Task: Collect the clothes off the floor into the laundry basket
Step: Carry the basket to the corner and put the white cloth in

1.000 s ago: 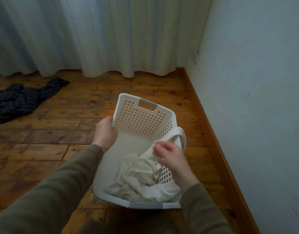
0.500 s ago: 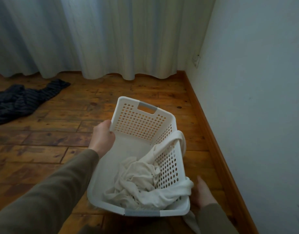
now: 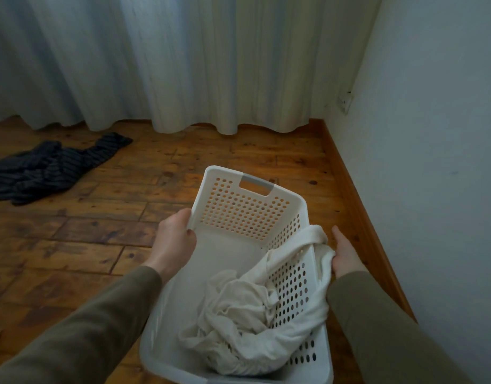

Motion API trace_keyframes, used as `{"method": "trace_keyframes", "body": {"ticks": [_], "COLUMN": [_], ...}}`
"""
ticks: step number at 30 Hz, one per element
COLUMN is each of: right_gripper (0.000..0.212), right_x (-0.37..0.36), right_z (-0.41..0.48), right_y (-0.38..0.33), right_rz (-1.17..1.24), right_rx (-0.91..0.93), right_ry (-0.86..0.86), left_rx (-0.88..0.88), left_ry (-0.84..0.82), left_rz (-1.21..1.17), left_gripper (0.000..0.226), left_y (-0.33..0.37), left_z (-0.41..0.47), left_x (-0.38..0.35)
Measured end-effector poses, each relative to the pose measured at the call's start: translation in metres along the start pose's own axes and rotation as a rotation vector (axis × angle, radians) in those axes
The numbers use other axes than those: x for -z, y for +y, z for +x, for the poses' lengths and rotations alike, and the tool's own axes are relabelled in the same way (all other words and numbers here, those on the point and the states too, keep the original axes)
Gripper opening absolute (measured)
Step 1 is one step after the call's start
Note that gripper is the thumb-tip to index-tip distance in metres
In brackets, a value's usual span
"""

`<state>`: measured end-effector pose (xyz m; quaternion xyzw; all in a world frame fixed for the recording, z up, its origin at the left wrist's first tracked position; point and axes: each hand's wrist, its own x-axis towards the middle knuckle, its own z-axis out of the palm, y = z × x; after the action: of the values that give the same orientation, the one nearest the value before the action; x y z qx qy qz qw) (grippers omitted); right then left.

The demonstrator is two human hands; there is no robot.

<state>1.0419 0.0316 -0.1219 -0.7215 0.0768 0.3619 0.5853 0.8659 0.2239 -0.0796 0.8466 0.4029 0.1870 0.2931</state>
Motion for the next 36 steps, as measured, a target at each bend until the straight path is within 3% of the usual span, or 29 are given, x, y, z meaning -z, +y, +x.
{"method": "trace_keyframes", "body": {"ticks": [4, 8, 10, 15, 18, 21, 28, 36], "right_gripper": [0.035, 0.033, 0.035, 0.04, 0.042, 0.042, 0.043, 0.051], "right_x": [-0.008, -0.011, -0.018, -0.05, -0.07, -0.085, -0.096, -0.085], "right_z": [0.013, 0.023, 0.015, -0.042, -0.076, -0.087, -0.095, -0.057], "right_y": [-0.004, -0.023, -0.036, -0.035, -0.011, 0.026, 0.083, 0.051], "right_rz": [0.108, 0.256, 0.258, -0.132, -0.287, -0.521, -0.908, -0.951], "right_rx": [-0.103, -0.016, 0.115, 0.668, 0.828, 0.913, 0.807, 0.591], "right_ry": [0.038, 0.188, 0.214, 0.024, -0.194, -0.307, -0.568, -0.339], "left_rx": [-0.004, 0.015, 0.01, 0.015, 0.014, 0.02, 0.033, 0.05], "left_ry": [0.005, 0.002, 0.0, 0.0, 0.002, 0.001, -0.013, -0.008], "left_rz": [-0.012, -0.025, -0.021, -0.02, -0.009, -0.003, -0.029, -0.01], "left_gripper": [0.029, 0.03, 0.029, 0.03, 0.03, 0.028, 0.026, 0.024], "left_y": [-0.001, 0.001, 0.0, -0.001, -0.001, -0.004, -0.007, -0.013], "left_z": [-0.001, -0.003, -0.004, -0.003, -0.004, -0.003, -0.006, -0.006], "left_x": [0.0, 0.002, 0.003, 0.003, 0.004, 0.004, 0.007, 0.008]}}
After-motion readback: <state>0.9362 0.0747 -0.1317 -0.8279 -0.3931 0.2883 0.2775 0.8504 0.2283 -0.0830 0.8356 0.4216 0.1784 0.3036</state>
